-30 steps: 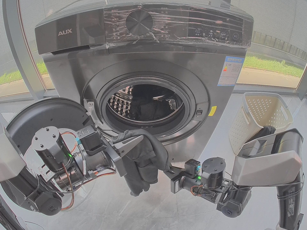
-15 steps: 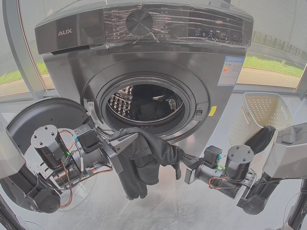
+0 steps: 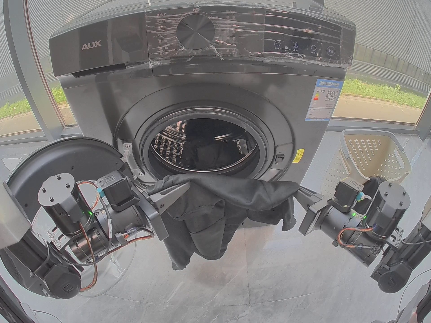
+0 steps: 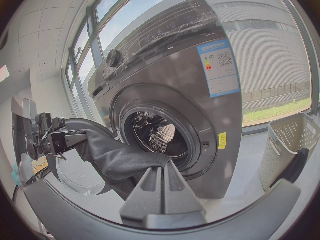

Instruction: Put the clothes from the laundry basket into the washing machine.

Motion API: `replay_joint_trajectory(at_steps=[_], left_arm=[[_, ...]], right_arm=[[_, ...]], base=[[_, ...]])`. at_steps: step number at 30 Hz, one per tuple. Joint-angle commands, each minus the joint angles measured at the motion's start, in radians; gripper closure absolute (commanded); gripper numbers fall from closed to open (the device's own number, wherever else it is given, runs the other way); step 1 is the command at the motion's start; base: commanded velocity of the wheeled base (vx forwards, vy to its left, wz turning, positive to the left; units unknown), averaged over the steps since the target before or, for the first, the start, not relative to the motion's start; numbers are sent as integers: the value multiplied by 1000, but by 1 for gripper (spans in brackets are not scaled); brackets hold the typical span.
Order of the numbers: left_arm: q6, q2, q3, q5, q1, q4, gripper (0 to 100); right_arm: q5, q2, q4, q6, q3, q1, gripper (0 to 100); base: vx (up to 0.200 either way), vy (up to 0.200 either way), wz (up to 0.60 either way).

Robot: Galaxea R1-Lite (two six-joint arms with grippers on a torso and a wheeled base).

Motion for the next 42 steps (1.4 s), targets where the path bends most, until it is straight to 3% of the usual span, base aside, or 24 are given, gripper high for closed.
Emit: replay_joint_trajectory(at_steps=[1, 11, 27, 39, 42], left_arm=[[-3, -28, 1, 2, 3, -6, 100], [0, -36, 47, -3, 4, -6, 100], [34, 59, 133, -17, -5, -4, 100], [36, 144, 125, -21, -37, -6, 100], [33, 150, 90, -20, -36, -6, 100]], right_arm=[[3, -40, -4, 0, 5, -25, 100], [-3, -50, -6, 0, -30, -43, 100], [0, -60, -6, 0, -68, -42, 100], [9, -80, -2, -1, -39, -31, 100], [22, -79, 4, -3, 19, -39, 100]], base=[[0, 0, 0], [0, 0, 0], [0, 0, 0], [0, 0, 0], [0, 0, 0]])
